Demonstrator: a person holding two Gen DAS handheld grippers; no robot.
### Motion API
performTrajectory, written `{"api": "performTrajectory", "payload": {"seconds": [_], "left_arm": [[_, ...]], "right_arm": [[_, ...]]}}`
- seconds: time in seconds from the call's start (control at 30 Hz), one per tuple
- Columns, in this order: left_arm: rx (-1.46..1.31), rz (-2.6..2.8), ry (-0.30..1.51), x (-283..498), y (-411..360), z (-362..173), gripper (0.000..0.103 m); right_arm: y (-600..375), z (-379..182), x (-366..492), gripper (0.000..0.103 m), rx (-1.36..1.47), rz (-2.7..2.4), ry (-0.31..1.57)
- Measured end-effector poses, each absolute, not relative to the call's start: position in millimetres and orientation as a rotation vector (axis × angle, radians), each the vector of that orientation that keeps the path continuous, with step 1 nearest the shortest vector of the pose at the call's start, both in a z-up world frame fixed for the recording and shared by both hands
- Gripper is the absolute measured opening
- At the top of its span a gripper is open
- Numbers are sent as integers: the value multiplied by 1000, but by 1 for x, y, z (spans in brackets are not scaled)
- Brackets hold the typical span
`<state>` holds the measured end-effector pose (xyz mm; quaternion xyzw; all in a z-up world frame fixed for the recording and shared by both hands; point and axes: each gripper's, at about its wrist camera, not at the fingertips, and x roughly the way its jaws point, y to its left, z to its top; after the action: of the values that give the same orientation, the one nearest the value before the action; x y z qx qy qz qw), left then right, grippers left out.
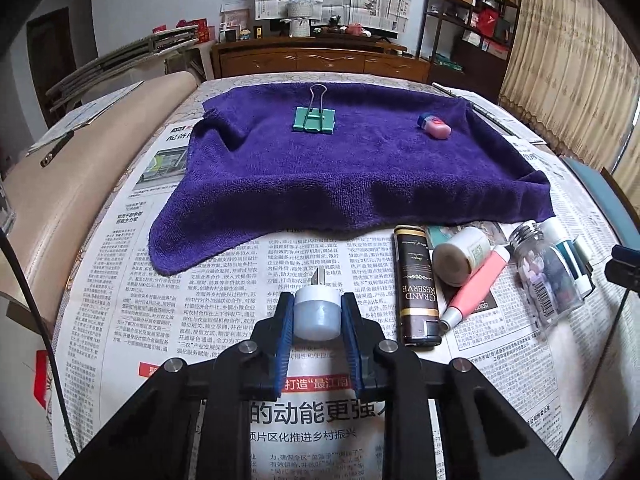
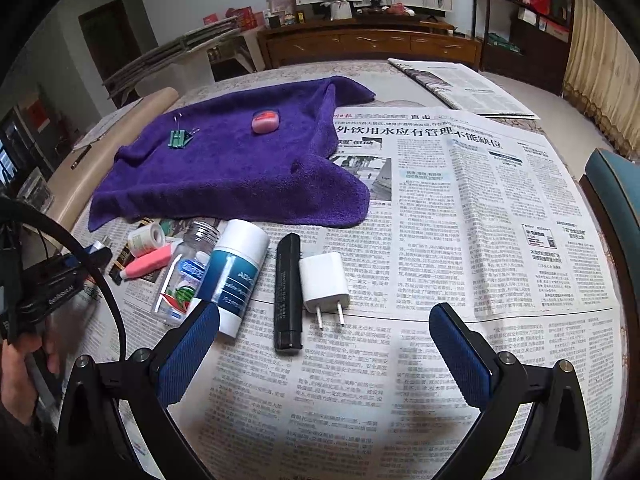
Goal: Organize rigid objects
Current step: 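Grasp the small white bottle with the left tool, then grasp the white charger plug with the right tool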
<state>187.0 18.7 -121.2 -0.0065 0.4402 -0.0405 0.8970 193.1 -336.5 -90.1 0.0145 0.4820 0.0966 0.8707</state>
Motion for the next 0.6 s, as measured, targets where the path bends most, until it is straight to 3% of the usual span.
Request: {"api": "performTrajectory", "payload": {"seconds": [0.33, 0.6], "left_arm": [[-25, -91, 914, 187, 20, -122, 23], [-39, -102, 920, 188, 22, -122, 23]], "right_arm": [[-347, -106, 207, 100, -29, 127, 1019], [-341, -113, 219, 82, -79, 133, 990]]}}
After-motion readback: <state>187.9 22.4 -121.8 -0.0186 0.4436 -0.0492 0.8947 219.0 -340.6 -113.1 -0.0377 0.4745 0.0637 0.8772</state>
